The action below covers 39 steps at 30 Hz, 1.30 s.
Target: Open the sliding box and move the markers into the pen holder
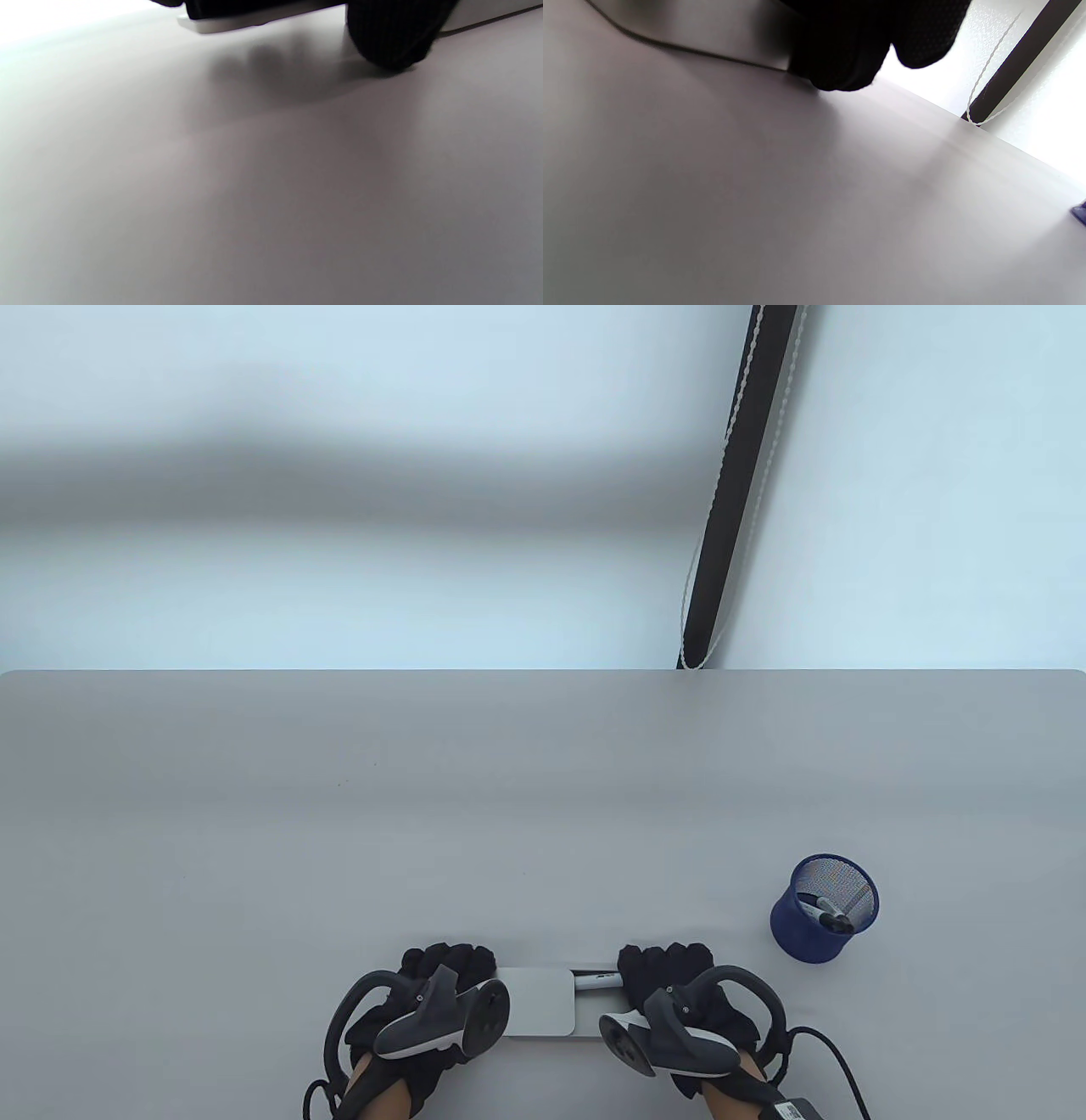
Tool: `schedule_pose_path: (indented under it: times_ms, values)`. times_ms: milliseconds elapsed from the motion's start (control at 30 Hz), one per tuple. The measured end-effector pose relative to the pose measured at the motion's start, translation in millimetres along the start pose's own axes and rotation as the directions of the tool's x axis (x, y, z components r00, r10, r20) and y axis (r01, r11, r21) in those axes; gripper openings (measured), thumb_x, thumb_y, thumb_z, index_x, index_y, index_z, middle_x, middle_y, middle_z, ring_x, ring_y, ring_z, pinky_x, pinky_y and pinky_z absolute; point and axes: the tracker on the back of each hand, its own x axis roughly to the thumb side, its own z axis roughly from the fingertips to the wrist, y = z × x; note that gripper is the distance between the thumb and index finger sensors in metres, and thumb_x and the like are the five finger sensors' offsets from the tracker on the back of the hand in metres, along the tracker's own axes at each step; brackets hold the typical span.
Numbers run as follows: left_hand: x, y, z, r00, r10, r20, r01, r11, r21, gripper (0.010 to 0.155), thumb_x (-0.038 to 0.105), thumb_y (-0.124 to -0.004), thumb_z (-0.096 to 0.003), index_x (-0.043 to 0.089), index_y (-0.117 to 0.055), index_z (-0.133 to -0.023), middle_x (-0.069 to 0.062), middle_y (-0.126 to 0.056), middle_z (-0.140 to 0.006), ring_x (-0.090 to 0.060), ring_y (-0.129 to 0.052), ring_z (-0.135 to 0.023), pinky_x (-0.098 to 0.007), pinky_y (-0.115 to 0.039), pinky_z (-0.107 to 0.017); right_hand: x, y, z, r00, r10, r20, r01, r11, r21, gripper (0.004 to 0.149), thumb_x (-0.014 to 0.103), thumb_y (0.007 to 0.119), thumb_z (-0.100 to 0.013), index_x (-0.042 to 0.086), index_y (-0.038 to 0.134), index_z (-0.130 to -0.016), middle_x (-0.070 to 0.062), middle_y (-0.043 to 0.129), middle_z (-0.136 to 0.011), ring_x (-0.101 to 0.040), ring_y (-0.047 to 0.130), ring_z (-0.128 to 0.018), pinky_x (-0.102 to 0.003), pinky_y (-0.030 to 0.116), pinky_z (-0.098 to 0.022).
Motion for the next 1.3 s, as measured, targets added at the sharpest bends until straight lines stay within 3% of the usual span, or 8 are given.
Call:
schedule_pose_path:
  times_ms: [433,667,1300]
  values:
    - [0.1,0.1,0.4,1.000,-0.005,0.004,0.005,1.000,0.001,0.076,0.060,-0.065,-0.0469,0.027,-0.033,-0.107,-0.001,-0.044,-0.117,-0.025,-0.056,-0.108,-0.042,-0.054,-0.083,-12.1,3.6,5.7,0.989,-0.149,-0.016,0.149,0.988,-0.039,0.045,0.028,0.074,-0.055,0.020,0.064,-0.098,-0.008,0.083,-0.088,-0.018,0.093,-0.068,-0.049,0.079,-0.062]
    - [0.7,0.6,-0.3,1.000,-0.014,0.005,0.014,1.000,0.002,0.076,0.060,-0.065,-0.0469,0.027,-0.033,-0.107,-0.001,-0.044,-0.117,-0.025,-0.056,-0.108,-0.042,-0.054,-0.083,-26.2,6.9,10.7,0.944,-0.326,-0.058,0.324,0.945,-0.044,0.043,0.026,0.074,-0.056,0.019,0.068,-0.098,-0.009,0.085,-0.088,-0.018,0.094,-0.067,-0.049,0.079,-0.061]
    - [2.2,0.7,0.0,1.000,-0.025,0.007,0.025,1.000,0.003,0.076,0.060,-0.065,-0.0467,0.027,-0.033,-0.107,-0.001,-0.044,-0.117,-0.025,-0.056,-0.108,-0.043,-0.054,-0.083,-53.3,4.4,19.0,0.824,-0.551,-0.128,0.548,0.834,-0.060,0.041,0.026,0.073,-0.058,0.017,0.071,-0.099,-0.011,0.084,-0.091,-0.021,0.093,-0.071,-0.050,0.077,-0.063]
